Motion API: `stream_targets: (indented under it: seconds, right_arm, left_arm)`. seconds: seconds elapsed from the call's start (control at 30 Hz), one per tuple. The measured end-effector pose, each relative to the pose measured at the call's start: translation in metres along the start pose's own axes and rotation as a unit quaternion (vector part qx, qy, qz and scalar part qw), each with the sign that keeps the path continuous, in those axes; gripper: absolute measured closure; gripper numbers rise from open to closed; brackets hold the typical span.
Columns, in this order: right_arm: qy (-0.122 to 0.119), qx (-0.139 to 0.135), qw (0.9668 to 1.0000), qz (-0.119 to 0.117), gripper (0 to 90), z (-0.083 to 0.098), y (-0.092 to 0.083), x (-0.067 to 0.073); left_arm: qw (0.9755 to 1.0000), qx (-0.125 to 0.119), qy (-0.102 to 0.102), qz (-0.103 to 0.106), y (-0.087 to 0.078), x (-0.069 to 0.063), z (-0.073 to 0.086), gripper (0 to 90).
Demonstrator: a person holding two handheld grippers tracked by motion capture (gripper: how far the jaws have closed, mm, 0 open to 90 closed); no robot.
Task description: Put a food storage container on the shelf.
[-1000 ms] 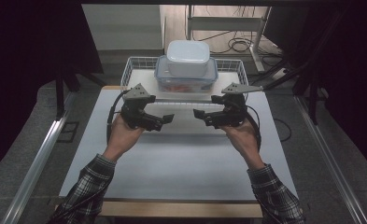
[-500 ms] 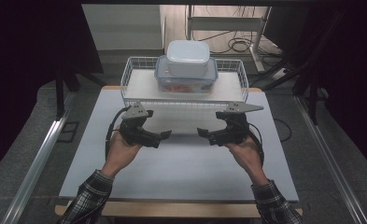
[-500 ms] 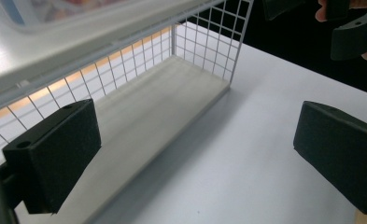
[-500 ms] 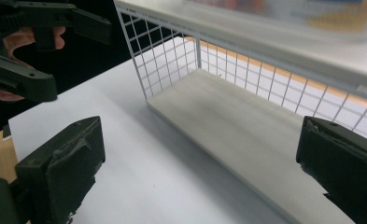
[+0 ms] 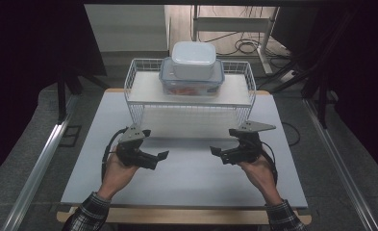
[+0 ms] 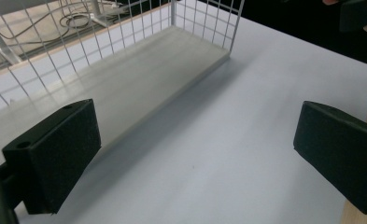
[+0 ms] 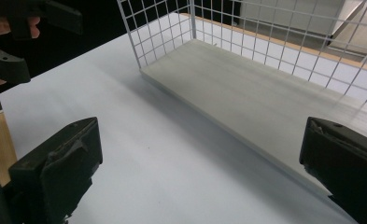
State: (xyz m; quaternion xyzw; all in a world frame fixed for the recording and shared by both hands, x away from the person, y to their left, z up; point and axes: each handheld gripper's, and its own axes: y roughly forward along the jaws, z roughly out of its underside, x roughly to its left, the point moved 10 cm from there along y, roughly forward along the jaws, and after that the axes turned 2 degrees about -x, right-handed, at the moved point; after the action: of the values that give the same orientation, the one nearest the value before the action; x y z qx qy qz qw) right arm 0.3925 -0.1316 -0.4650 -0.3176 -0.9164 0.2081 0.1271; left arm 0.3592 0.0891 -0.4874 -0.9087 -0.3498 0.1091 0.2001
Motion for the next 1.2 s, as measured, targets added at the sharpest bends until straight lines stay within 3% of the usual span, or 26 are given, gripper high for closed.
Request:
stream_targets:
  seconds: [0.47, 0.83, 1.2]
  right_arm:
    - [0.009, 0.011, 0.9997, 0.021, 0.0, 0.042, -0.008, -0.004]
    - [0.005, 0.031, 0.9991, 0.029, 0.0, 0.073, -0.007, 0.001]
    - [0.019, 0.076, 0.9965, 0.030, 0.0, 0.107, 0.000, 0.000]
  left_arm:
    - [0.9992, 0.021, -0.003, -0.033, -0.007, 0.000, 0.048, 0.9]
    - [0.9986, 0.036, -0.015, -0.036, -0.005, -0.003, 0.079, 0.9]
    - [0.9960, 0.081, -0.008, -0.037, 0.004, -0.004, 0.105, 0.9]
